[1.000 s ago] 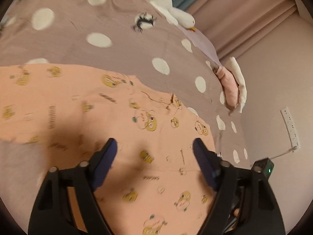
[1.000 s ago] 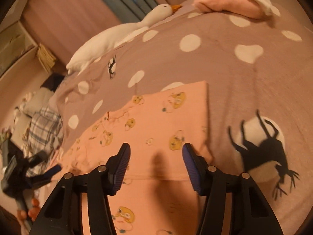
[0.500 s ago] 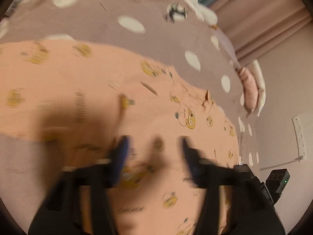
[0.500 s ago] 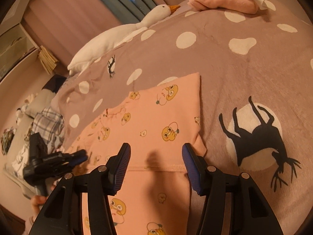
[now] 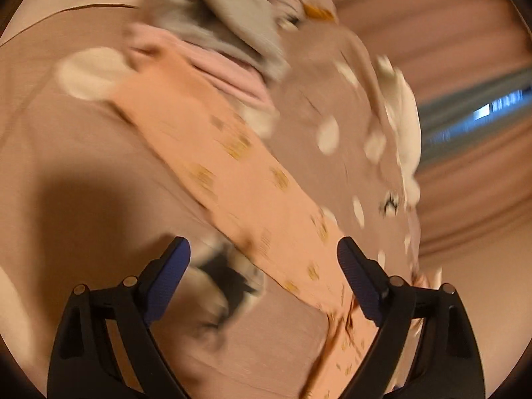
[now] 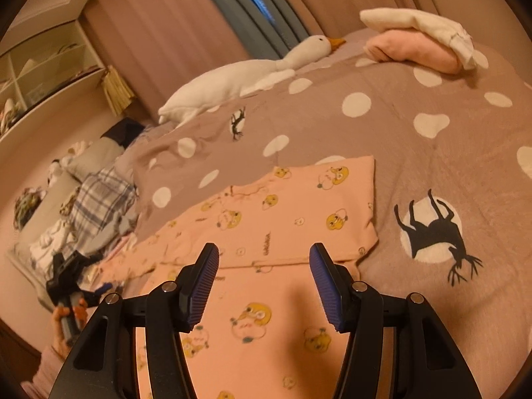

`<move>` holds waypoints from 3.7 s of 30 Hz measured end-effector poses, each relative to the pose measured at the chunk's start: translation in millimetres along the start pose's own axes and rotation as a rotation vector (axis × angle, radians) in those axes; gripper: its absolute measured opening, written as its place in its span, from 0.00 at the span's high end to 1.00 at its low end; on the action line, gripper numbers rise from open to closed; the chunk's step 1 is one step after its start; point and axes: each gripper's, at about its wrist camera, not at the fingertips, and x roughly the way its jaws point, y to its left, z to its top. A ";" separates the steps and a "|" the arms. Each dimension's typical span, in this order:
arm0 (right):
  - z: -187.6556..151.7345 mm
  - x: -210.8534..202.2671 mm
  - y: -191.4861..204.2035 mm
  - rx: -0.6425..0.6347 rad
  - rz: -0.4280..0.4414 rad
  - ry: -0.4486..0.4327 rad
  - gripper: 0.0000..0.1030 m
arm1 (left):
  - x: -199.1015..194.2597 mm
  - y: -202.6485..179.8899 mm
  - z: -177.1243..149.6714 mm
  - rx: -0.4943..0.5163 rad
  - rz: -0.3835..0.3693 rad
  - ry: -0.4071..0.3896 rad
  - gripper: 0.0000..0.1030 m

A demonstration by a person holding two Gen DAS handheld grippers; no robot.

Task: Fold small clothes
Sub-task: 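Grasp the cuff of the other sleeve with the left gripper, then fold the held sleeve across the shirt body with the left gripper, release, then grasp the shirt's side edge with the right gripper and fold it inward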

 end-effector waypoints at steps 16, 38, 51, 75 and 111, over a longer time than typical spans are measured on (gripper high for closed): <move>-20.1 1.5 20.5 0.041 -0.085 0.007 0.44 | 30.6 35.5 75.6 -0.076 -0.036 -0.037 0.21; -41.8 -13.3 28.5 0.018 -0.055 0.009 0.44 | 11.6 -166.9 -8.8 0.512 0.008 -0.018 0.95; -54.3 -41.6 -18.0 0.127 -0.066 -0.007 0.44 | 123.2 -261.6 -203.5 0.861 0.066 0.280 0.88; -10.3 56.9 40.0 0.101 0.194 0.196 0.39 | 41.8 -133.8 -228.0 0.797 0.116 0.299 0.22; 56.2 83.3 -3.4 0.048 -0.217 0.140 0.91 | 16.2 -96.0 -212.7 0.678 0.088 0.311 0.20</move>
